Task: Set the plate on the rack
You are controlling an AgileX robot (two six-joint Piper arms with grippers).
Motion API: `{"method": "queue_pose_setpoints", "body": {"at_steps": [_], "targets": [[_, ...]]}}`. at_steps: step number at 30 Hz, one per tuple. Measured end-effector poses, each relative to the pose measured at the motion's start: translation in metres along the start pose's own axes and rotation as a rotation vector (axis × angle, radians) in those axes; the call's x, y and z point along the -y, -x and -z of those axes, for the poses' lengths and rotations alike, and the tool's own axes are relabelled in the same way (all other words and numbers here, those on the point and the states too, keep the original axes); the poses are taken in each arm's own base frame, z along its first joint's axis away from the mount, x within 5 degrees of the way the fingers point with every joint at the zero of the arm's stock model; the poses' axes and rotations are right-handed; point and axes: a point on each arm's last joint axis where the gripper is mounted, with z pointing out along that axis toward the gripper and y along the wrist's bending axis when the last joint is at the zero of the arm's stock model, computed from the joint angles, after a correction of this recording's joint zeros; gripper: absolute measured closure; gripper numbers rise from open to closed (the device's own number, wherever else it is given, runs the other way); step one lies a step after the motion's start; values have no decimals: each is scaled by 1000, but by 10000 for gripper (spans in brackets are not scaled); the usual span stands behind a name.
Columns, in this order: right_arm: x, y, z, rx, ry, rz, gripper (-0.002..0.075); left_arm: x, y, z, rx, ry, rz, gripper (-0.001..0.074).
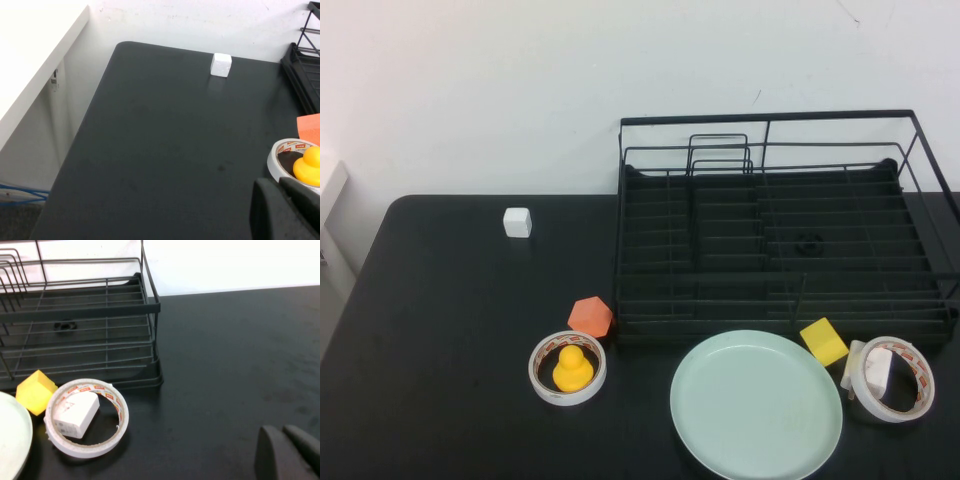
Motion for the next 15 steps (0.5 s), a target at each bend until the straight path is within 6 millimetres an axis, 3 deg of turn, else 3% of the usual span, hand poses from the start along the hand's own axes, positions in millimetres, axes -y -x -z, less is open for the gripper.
{"method": "queue_pose_setpoints", "body": {"at_steps": [8, 11, 15], "targets": [[0, 0, 0, 0, 0, 0, 728, 2, 3, 0, 34, -23, 55, 738], [0, 0, 0, 0, 0, 0, 728, 7, 9, 0, 99, -95, 330, 738], [0, 0, 0, 0, 0, 0, 728, 10, 22, 3, 179, -218, 927, 738]]}}
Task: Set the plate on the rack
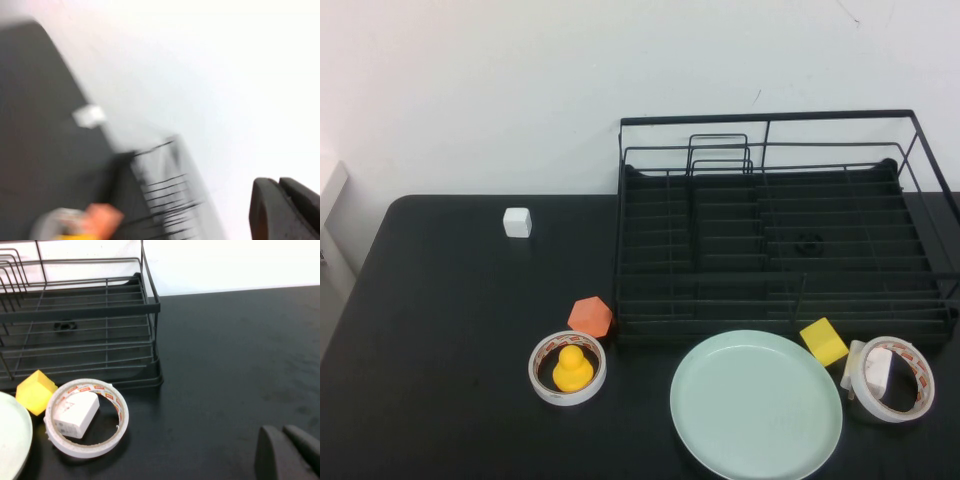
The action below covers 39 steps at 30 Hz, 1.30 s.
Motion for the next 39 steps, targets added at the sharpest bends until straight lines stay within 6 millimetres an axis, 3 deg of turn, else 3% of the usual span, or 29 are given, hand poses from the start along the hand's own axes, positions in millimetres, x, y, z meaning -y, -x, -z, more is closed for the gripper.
{"method": "queue_pose_setpoints", "body": {"at_steps": [4, 15, 18, 23, 30, 35, 39], "targets": [[0, 0, 0, 0, 0, 0, 728, 3, 6, 0, 57, -44, 264, 738], [0, 0, 0, 0, 0, 0, 728, 4, 1, 0, 8, -47, 309, 738], [0, 0, 0, 0, 0, 0, 728, 11, -6, 2, -97, -57, 127, 738], [0, 0, 0, 0, 0, 0, 728, 64, 3, 13, -213, -174, -378, 738], [0, 0, 0, 0, -2, 5, 728, 114, 21, 4, -440, -124, -775, 738], [-1, 0, 0, 2, 15, -45, 728, 125, 18, -19, -785, -55, -967, 727], [-11, 2, 0, 6, 120, -369, 728, 121, 4, -42, -1059, -64, -1082, 637]]}}
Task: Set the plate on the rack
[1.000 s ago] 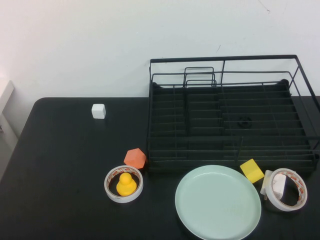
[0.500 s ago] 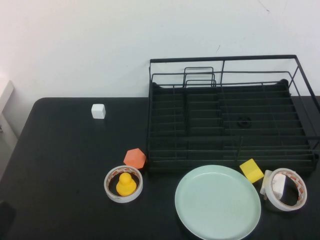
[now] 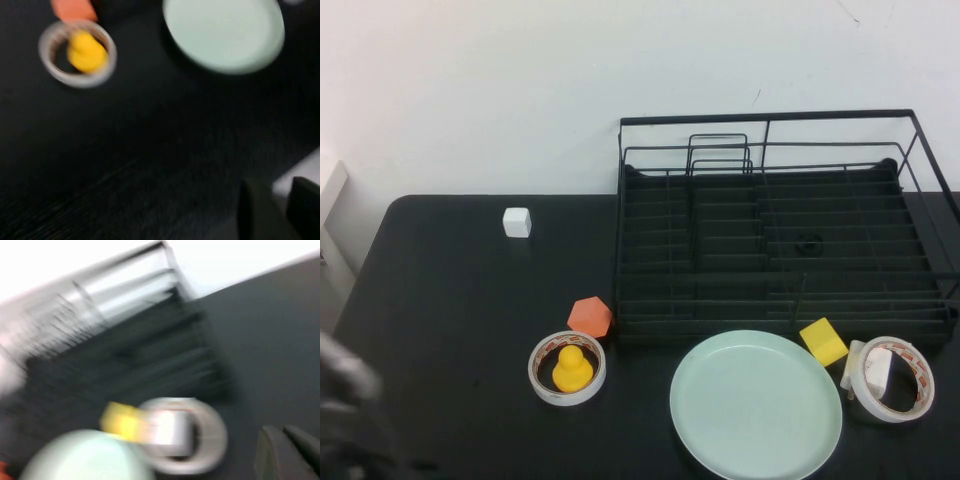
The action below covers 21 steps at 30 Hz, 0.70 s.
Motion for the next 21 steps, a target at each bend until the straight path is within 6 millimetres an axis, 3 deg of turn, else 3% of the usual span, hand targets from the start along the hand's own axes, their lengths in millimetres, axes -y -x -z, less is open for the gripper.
{"method": "queue_pose_setpoints", "body": {"at_steps": [4, 7, 12, 21], "targets": [[-13, -1, 1, -40, 147, -480, 728, 1, 11, -25, -131, -66, -113, 515], [-17, 0, 1, -50, 193, -613, 728, 4, 19, -42, -196, -84, -204, 473], [-19, 1, 2, -40, 209, -575, 728, 14, 36, -75, -268, -97, -340, 460], [-19, 0, 2, -32, 213, -396, 728, 50, 65, -147, -254, -103, -583, 454]]}}
